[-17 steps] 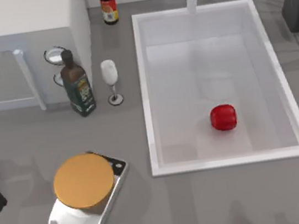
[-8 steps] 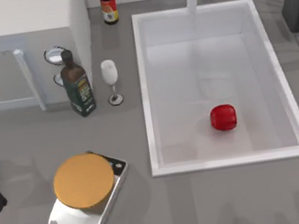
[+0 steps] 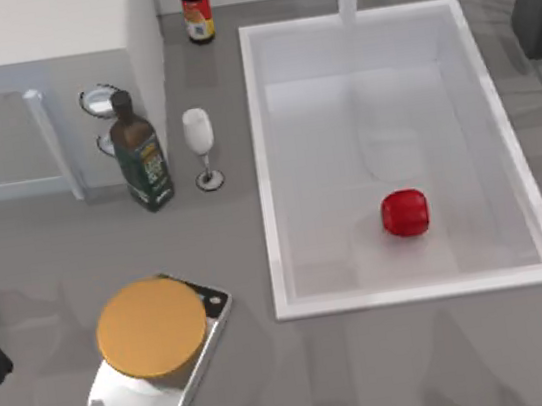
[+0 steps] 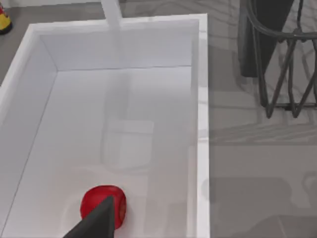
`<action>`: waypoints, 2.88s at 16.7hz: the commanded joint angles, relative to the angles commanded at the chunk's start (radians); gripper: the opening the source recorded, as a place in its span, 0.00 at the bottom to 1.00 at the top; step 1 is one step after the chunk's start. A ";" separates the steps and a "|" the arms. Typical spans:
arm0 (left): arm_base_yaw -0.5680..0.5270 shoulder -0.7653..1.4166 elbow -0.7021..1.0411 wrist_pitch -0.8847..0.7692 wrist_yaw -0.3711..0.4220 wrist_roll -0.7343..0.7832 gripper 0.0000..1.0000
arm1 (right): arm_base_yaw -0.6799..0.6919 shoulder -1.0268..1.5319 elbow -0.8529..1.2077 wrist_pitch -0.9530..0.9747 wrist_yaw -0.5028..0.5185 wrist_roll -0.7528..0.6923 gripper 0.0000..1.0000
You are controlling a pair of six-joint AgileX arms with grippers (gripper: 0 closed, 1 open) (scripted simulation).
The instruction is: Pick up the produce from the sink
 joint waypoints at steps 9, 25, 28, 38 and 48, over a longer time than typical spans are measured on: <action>0.000 0.000 0.000 0.000 0.000 0.000 1.00 | 0.169 0.998 0.822 -0.496 0.002 0.178 1.00; 0.000 0.000 0.000 0.000 0.000 0.000 1.00 | 0.260 1.564 1.278 -0.772 0.003 0.278 1.00; 0.000 0.000 0.000 0.000 0.000 0.000 1.00 | 0.260 1.603 1.238 -0.703 0.003 0.278 1.00; 0.000 0.000 0.000 0.000 0.000 0.000 1.00 | 0.266 1.799 1.068 -0.328 0.006 0.282 1.00; 0.000 0.000 0.000 0.000 0.000 0.000 1.00 | 0.266 1.799 1.068 -0.328 0.006 0.282 0.47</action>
